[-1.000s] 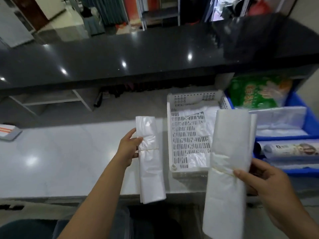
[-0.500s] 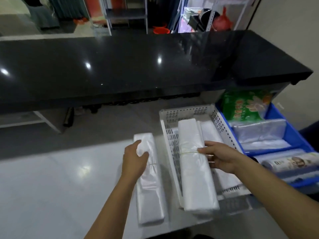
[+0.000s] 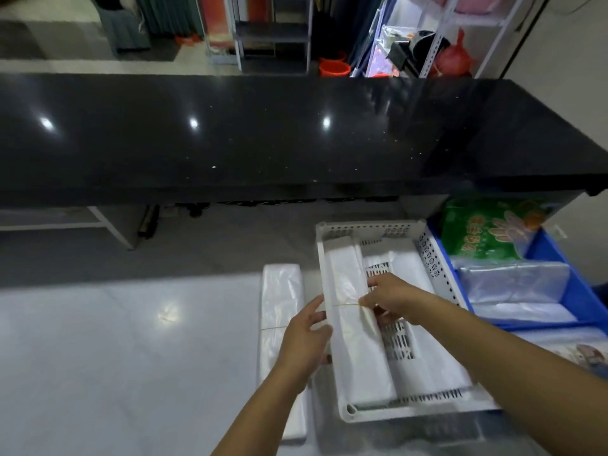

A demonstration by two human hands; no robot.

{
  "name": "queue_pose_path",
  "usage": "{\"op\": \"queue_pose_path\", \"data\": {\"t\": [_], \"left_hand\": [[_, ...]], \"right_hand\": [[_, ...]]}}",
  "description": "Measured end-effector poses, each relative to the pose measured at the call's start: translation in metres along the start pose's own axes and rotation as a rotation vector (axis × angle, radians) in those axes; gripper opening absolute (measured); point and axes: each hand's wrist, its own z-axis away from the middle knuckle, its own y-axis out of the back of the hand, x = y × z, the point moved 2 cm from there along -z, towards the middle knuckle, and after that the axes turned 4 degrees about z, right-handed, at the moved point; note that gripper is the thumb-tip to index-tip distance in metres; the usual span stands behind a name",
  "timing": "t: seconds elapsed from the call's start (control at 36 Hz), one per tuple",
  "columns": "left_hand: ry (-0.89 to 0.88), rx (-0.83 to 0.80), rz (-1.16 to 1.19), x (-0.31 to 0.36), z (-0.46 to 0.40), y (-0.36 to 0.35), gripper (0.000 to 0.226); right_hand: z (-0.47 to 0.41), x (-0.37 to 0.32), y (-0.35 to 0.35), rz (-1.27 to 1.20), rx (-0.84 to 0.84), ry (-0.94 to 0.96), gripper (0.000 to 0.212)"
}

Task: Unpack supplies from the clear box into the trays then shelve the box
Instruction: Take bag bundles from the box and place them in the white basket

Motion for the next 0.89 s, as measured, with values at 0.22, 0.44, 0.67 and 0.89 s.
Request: {"op": "queue_pose_path", "data": {"t": [0.22, 0.44, 0.67, 0.89], "left_hand": [[0.001, 0.019, -0.003, -0.002, -0.003, 0.004, 0.054], [0.032, 0.030, -0.072, -0.008, 0.000, 0.009, 0.042], [-0.122, 0.115, -0.269, -0.005, 0.006, 0.027, 0.035], [0.016, 0.422, -0.600, -0.022, 0.010, 0.084, 0.074]], "right_hand": [[0.007, 0.000, -0.022, 0.550, 0.366, 0.189, 0.041], [0.010, 0.008, -0.015, 0.812, 0.271, 0.458, 0.061], [0.009, 0.013, -0.013, 0.895, 0.029, 0.452, 0.104], [0.009, 0.009, -0.023, 0.954, 0.080, 0.451, 0.105]]}}
